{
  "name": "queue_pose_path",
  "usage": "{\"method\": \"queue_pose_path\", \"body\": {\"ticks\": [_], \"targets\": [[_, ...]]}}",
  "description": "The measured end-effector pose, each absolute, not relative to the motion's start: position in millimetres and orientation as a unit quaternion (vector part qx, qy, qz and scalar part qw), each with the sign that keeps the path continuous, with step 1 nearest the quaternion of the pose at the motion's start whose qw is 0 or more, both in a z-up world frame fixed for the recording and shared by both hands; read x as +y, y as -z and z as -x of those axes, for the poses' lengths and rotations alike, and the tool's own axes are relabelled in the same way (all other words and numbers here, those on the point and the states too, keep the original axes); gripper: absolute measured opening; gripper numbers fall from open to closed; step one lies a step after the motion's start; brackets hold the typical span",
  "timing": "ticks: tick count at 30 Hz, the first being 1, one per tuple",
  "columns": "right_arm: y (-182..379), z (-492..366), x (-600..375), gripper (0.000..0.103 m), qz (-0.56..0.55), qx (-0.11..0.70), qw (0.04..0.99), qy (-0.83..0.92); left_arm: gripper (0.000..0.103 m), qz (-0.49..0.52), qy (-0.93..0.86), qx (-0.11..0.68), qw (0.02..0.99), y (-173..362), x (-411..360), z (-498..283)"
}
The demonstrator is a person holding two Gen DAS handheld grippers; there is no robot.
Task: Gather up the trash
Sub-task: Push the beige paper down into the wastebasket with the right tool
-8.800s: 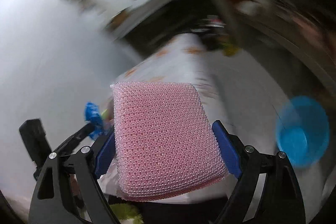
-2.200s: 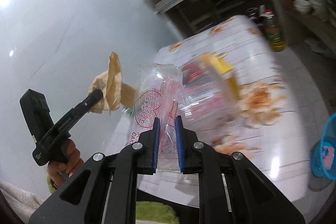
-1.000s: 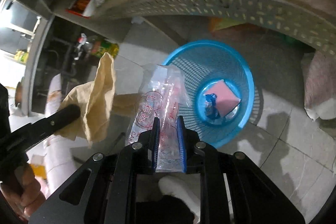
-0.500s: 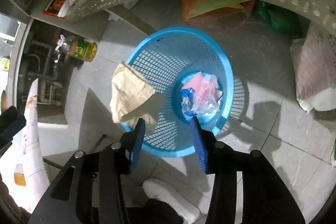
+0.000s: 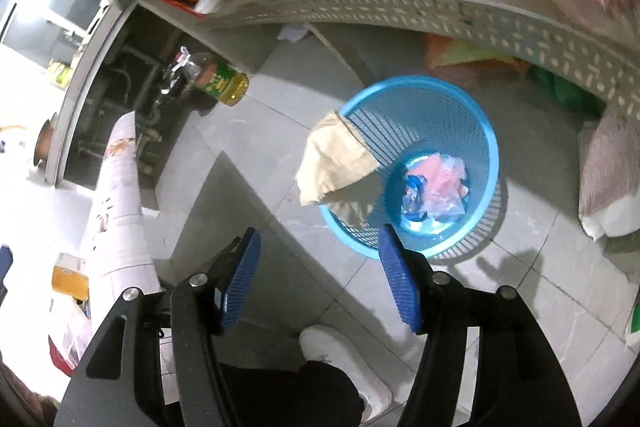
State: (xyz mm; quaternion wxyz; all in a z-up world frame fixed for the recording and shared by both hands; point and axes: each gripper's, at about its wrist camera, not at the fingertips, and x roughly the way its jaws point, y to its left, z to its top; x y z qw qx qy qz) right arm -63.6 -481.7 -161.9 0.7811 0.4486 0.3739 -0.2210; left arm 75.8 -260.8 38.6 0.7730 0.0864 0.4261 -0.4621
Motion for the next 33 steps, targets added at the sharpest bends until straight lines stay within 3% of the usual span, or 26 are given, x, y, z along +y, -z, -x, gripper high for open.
{"method": "queue_pose_path", "body": {"ticks": [9,17,22,26,30,33], "targets": [[176,7,-480,0.06,-0.409,0.424,0.78,0.21,0.059,-0.026,0.408,0.394,0.823,-64,-142,-88],[260,-123,-497,0.06,-0.342,0.516,0.756,0.21,0.062,-0.007,0.358,0.356,0.863,-85,-80,-103],[302,-163,-509,0.06,-0.316,0.545,0.735,0.249,0.062,-0.014,0.329,0.362,0.872,-79,-62,-120],[319,-171,-512,0.046,-0.304,0.559,0.727,0.257,0.062,-0.014,0.317,0.37,0.873,-72,-55,-129],[323,-166,-510,0.025,-0.295,0.562,0.728,0.257,0.062,-0.024,0.312,0.367,0.876,-68,-54,-134],[324,-160,-511,0.018,-0.3,0.554,0.732,0.258,0.062,-0.023,0.306,0.371,0.876,-63,-54,-138]]}}
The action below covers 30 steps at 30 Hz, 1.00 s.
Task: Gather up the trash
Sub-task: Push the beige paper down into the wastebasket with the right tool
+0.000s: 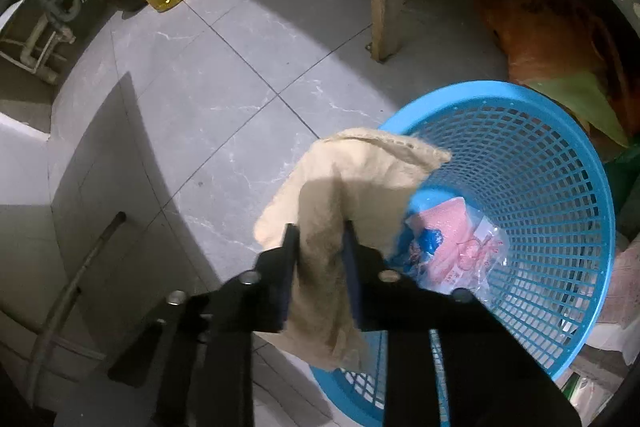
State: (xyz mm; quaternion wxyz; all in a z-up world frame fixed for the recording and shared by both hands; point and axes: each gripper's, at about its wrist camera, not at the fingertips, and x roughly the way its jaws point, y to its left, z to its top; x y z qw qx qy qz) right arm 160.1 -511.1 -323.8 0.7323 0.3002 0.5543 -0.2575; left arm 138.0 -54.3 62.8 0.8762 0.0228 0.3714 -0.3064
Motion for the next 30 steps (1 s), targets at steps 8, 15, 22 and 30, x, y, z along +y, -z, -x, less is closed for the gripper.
{"method": "queue_pose_path", "body": {"ticks": [8,15,22,30], "targets": [[306,-142,-513,0.009,-0.331,0.521,0.745,0.254,0.062,-0.016,0.31,0.369,0.876,-60,-55,-139],[284,-116,-518,0.004,-0.34,0.478,0.761,0.275,0.062,-0.016,0.31,0.369,0.876,-60,-53,-138],[288,-60,-543,0.004,-0.393,0.44,0.725,0.354,0.062,-0.013,0.305,0.365,0.88,-61,-48,-138],[322,-66,-559,0.006,-0.418,0.483,0.692,0.336,0.062,-0.012,0.302,0.364,0.881,-61,-46,-139]]}}
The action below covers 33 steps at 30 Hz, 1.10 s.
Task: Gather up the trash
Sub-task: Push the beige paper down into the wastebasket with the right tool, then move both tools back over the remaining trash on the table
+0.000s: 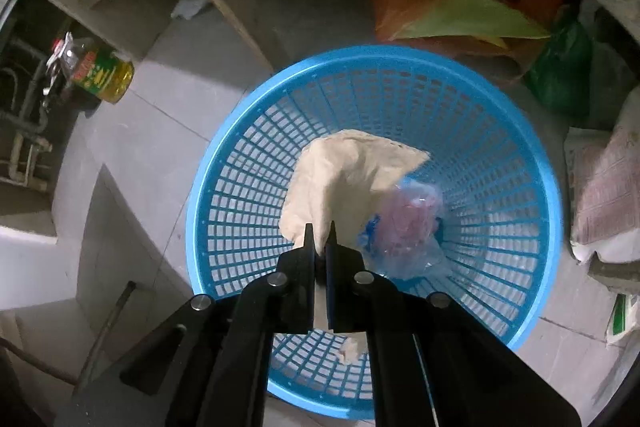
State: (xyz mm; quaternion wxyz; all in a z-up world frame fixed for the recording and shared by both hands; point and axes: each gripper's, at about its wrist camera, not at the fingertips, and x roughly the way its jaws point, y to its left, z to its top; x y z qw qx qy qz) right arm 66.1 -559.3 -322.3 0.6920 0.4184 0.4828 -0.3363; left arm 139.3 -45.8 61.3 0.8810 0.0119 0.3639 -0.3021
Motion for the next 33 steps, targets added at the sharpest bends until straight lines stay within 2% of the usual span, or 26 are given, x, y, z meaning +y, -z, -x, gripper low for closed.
{"method": "queue_pose_path", "body": {"ticks": [2,3,4,6,13,20,25,33], "targets": [[326,-73,-560,0.008,-0.421,0.491,0.689,0.327,0.062,-0.01,0.3,0.364,0.882,-62,-44,-139],[325,-77,-560,0.019,-0.418,0.494,0.689,0.326,0.062,-0.009,0.299,0.364,0.882,-62,-43,-139],[324,-78,-561,0.038,-0.414,0.495,0.689,0.331,0.062,-0.009,0.298,0.364,0.882,-62,-42,-139],[316,-76,-560,0.049,-0.404,0.48,0.696,0.35,0.062,-0.008,0.297,0.363,0.883,-62,-40,-138],[297,-56,-555,0.051,-0.407,0.468,0.702,0.35,0.062,-0.004,0.296,0.356,0.886,-67,-34,-129],[246,-27,-524,0.051,-0.41,0.437,0.735,0.317,0.066,0.001,0.278,0.34,0.898,-75,-11,-117],[183,-13,-484,0.066,-0.389,0.405,0.783,0.268,0.067,0.007,0.239,0.334,0.912,-73,26,-107],[60,-27,-410,0.069,-0.331,0.343,0.87,0.126,0.067,0.027,0.176,0.368,0.913,-44,78,-98]]}}
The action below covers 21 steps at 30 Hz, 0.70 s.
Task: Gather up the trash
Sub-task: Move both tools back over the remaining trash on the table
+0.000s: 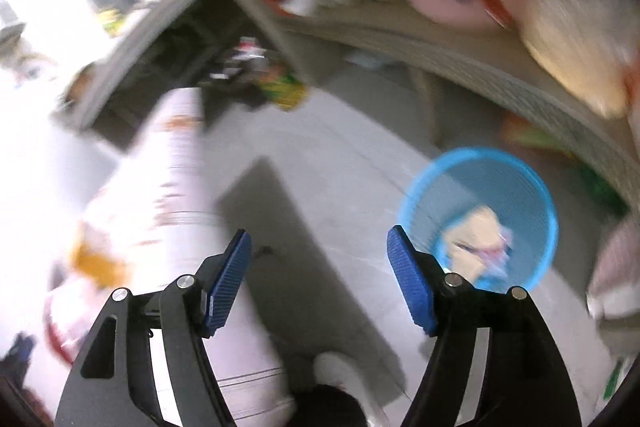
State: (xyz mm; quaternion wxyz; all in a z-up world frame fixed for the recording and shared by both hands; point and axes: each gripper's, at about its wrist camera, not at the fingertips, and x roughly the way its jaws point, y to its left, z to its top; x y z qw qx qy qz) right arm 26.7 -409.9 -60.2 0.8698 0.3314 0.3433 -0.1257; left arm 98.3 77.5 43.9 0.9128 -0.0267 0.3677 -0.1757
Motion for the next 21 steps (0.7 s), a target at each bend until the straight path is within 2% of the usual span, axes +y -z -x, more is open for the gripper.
{"method": "queue_pose_path", "body": {"ticks": [5,11,21], "targets": [[9,-47,-341,0.07,-0.293,0.325,0.899,0.006,0.067,0.053,0.145,0.383,0.911,-20,101,-97],[-6,-75,-267,0.07,-0.279,0.344,0.891,-0.104,0.067,0.044,0.137,0.378,0.915,-4,107,-95],[-3,-97,-211,0.07,-0.267,0.385,0.864,-0.183,0.067,-0.097,0.155,0.324,0.928,8,68,-93]]}}
